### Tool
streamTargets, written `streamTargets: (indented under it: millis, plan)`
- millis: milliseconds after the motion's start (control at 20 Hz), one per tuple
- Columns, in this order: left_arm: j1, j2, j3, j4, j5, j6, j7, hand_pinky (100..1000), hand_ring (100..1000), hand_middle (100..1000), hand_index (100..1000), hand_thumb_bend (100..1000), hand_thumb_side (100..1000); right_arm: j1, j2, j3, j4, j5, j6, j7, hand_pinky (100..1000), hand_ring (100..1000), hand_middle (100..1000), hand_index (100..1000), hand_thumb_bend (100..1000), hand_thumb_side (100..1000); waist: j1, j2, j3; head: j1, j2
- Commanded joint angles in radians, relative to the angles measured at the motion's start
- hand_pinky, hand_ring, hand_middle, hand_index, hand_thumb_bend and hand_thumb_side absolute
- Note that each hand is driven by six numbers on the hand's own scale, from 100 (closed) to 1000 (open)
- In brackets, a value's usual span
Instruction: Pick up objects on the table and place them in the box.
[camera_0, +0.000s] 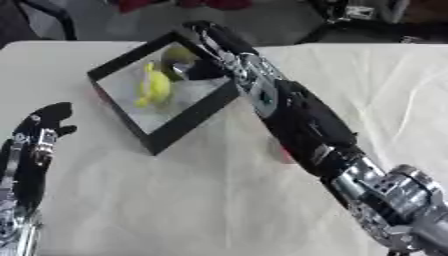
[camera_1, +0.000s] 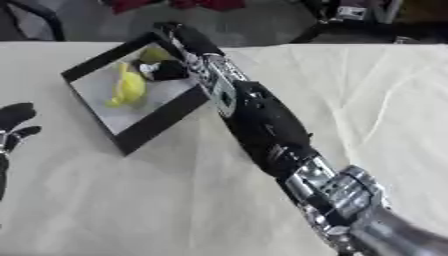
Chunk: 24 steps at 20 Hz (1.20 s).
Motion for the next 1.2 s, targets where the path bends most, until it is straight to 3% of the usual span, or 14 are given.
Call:
streamTargets:
  millis: [50, 150, 200, 750, 950, 1200]
  plan:
    - [-0.01, 0.012, 0.007, -0.019, 0.001, 0.0, 0.007, 784, 851, 773, 799, 152, 763, -0.01, -0.043, 0.002, -0.054, -0.026, -0.001, 0.03, 814, 805, 875, 961, 422, 654, 0.007, -0.001, -0.008, 0.013, -0.002]
    - [-0.006, 0.015, 0.011, -0.019, -0.001, 0.0, 0.012, 783, 850, 773, 799, 153, 763, 0.003, -0.07, 0.003, -0.081, -0.046, 0.003, 0.057, 814, 805, 872, 959, 368, 630, 0.006, -0.004, -0.017, 0.024, -0.002]
    - [-0.005, 0.016, 0.013, -0.019, -0.001, 0.0, 0.014, 783, 850, 773, 799, 153, 763, 0.01, -0.083, 0.004, -0.096, -0.058, 0.005, 0.072, 814, 804, 866, 957, 388, 629, 0.005, -0.006, -0.021, 0.029, -0.002]
    - [0.012, 0.033, 0.03, -0.018, -0.009, 0.002, 0.03, 783, 850, 772, 799, 155, 763, 0.19, -0.274, 0.036, -0.396, -0.27, 0.057, 0.255, 811, 784, 809, 920, 282, 599, -0.003, -0.019, -0.061, 0.072, -0.002]
    - [0.015, 0.034, 0.032, -0.018, -0.009, 0.003, 0.033, 783, 849, 772, 799, 154, 763, 0.246, -0.296, 0.029, -0.411, -0.287, 0.083, 0.274, 809, 781, 802, 909, 276, 604, -0.004, -0.022, -0.067, 0.079, -0.002]
    - [0.016, 0.035, 0.032, -0.018, -0.009, 0.003, 0.034, 783, 849, 771, 799, 154, 763, 0.281, -0.299, 0.012, -0.356, -0.276, 0.096, 0.264, 807, 776, 795, 902, 267, 604, -0.004, -0.024, -0.069, 0.083, -0.002]
